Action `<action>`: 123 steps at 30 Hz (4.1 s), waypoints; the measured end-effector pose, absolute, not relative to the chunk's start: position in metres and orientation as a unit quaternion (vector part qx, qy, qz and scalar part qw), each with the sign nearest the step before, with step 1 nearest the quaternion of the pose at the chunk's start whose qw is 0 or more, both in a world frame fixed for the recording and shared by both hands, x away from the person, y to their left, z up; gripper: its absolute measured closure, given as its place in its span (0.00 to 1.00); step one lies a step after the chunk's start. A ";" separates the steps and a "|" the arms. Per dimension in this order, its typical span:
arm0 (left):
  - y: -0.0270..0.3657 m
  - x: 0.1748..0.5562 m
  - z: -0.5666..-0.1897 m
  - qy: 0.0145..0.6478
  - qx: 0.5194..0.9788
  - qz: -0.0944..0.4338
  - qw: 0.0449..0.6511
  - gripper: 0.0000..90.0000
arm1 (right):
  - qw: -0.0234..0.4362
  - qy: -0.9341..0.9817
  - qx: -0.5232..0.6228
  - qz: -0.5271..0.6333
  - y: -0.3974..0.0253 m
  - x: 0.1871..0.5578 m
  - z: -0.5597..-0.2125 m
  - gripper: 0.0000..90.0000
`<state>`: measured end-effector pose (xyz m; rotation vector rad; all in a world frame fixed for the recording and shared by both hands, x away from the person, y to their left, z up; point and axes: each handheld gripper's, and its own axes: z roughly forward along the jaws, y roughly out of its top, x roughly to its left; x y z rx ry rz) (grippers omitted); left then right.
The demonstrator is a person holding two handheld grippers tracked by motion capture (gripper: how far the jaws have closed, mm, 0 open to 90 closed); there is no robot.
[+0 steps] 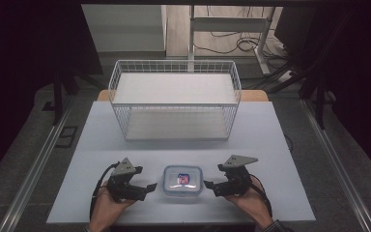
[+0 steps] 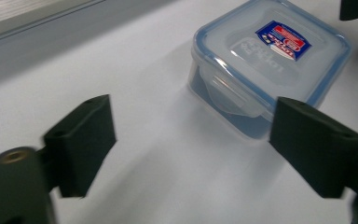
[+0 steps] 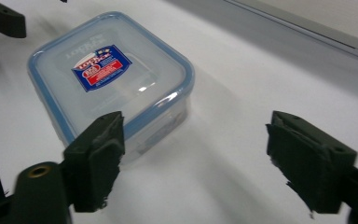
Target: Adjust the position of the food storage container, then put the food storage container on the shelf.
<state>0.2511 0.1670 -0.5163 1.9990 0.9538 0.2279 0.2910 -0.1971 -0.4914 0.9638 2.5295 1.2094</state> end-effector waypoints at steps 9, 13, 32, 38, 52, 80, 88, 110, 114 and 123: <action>0.160 0.258 -0.510 0.381 0.800 0.059 0.459 0.10 | 0.066 0.851 0.333 0.400 -0.192 0.293 -0.489 0.17; 0.148 0.265 -0.508 0.369 0.802 0.049 0.467 0.11 | 0.067 0.852 0.323 0.406 -0.183 0.292 -0.487 0.17; 0.119 0.285 -0.530 0.371 0.809 -0.073 0.451 0.14 | -0.045 0.848 0.342 0.403 -0.155 0.300 -0.511 0.12; 0.126 0.278 -0.529 0.375 0.801 -0.098 0.456 0.30 | -0.046 0.843 0.352 0.403 -0.163 0.294 -0.508 0.21; 0.151 0.263 -0.533 0.379 0.767 -0.133 0.500 0.62 | -0.115 0.811 0.374 0.436 -0.187 0.289 -0.507 0.58; 0.169 0.287 -0.493 0.384 0.733 -0.106 0.552 0.64 | -0.106 0.772 0.363 0.511 -0.184 0.308 -0.471 0.65; 0.174 0.298 -0.465 0.388 0.722 -0.077 0.568 0.64 | -0.093 0.773 0.345 0.524 -0.178 0.330 -0.441 0.65; 0.184 0.359 -0.373 0.390 0.707 -0.028 0.589 0.63 | -0.064 0.757 0.329 0.561 -0.165 0.395 -0.356 0.65; 0.188 0.375 -0.353 0.388 0.708 -0.017 0.590 0.63 | -0.059 0.751 0.327 0.570 -0.162 0.411 -0.341 0.64; 0.193 0.411 -0.333 0.392 0.698 -0.016 0.599 0.63 | -0.046 0.747 0.329 0.576 -0.155 0.443 -0.318 0.64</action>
